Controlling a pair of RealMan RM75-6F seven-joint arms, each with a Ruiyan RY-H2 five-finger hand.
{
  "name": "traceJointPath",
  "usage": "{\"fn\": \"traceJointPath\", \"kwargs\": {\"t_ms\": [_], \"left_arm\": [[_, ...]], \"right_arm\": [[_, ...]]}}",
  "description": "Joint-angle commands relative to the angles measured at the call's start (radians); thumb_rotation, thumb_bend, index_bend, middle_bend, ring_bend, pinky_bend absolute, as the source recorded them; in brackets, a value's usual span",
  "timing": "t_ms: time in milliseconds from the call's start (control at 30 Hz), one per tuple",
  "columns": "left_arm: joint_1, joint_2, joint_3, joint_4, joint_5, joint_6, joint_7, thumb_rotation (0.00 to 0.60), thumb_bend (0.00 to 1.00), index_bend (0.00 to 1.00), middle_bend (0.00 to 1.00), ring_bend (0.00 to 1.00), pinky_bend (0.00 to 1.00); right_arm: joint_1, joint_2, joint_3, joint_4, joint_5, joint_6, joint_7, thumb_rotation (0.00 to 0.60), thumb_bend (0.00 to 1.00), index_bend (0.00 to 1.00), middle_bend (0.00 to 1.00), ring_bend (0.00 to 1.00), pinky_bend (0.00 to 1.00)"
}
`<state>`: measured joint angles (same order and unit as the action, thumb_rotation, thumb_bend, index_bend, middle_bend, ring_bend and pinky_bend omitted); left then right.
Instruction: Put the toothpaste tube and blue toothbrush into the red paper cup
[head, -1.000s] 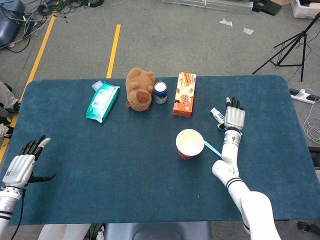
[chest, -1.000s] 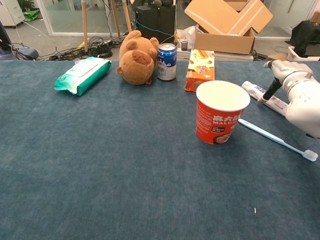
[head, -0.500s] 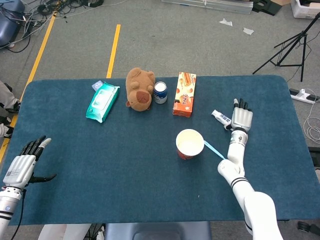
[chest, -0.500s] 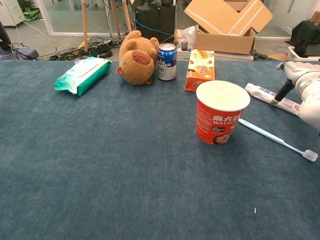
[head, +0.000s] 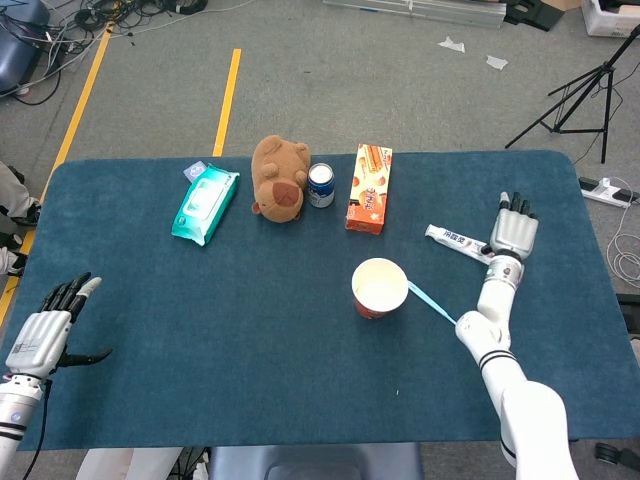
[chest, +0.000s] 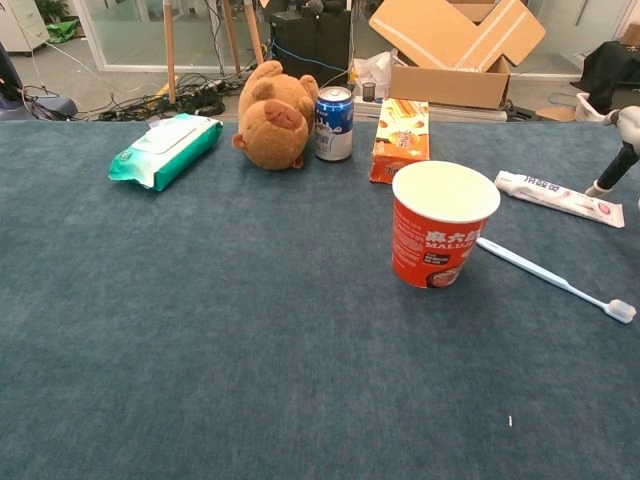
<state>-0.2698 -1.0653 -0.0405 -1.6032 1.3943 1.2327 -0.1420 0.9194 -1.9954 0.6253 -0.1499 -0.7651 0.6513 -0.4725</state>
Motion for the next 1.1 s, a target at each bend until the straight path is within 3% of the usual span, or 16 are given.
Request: {"fn": "traceJointPath", "kwargs": {"t_ms": [33,300,533,667,967,1100], "left_arm": [[0.0,-0.001,-0.001,0.001,0.0,-0.002,0.001,0.6,0.0,0.0,0.01,0.0,0.0],[0.003,-0.003,-0.001,0.0,0.003,0.0,0.005,0.6,0.0,0.0,0.01,0.0,0.0],[0.009,0.001,-0.004,0.001,-0.004,0.001,-0.009,0.6,0.0,0.0,0.01,0.0,0.0],[0.012,0.001,-0.003,0.007,-0.004,0.0,-0.018,0.6,0.0,0.0,0.01,0.0,0.0],[0.019,0.004,-0.003,0.009,0.0,0.006,-0.029,0.6,0.0,0.0,0.01,0.0,0.0],[0.021,0.006,-0.003,0.009,-0.001,0.005,-0.033,0.6,0.0,0.0,0.01,0.0,0.0]], "right_arm": [[-0.011,0.01,-0.017,-0.032,-0.029,0.022,0.037,0.6,0.0,0.0,0.0,0.0,0.22],[-0.031,0.019,-0.062,-0.13,-0.094,0.081,0.105,0.6,0.0,0.0,0.0,0.0,0.22],[-0.029,0.025,-0.063,-0.197,-0.093,0.072,0.128,0.6,0.0,0.01,0.0,0.0,0.22],[-0.026,0.029,-0.064,-0.225,-0.08,0.053,0.099,0.6,0.0,0.1,0.0,0.0,0.22],[-0.009,0.047,-0.054,-0.283,-0.006,-0.013,0.008,0.6,0.19,0.22,0.0,0.0,0.22],[-0.006,0.051,-0.06,-0.292,0.013,-0.019,-0.02,0.6,0.22,0.27,0.0,0.0,0.22]]}}
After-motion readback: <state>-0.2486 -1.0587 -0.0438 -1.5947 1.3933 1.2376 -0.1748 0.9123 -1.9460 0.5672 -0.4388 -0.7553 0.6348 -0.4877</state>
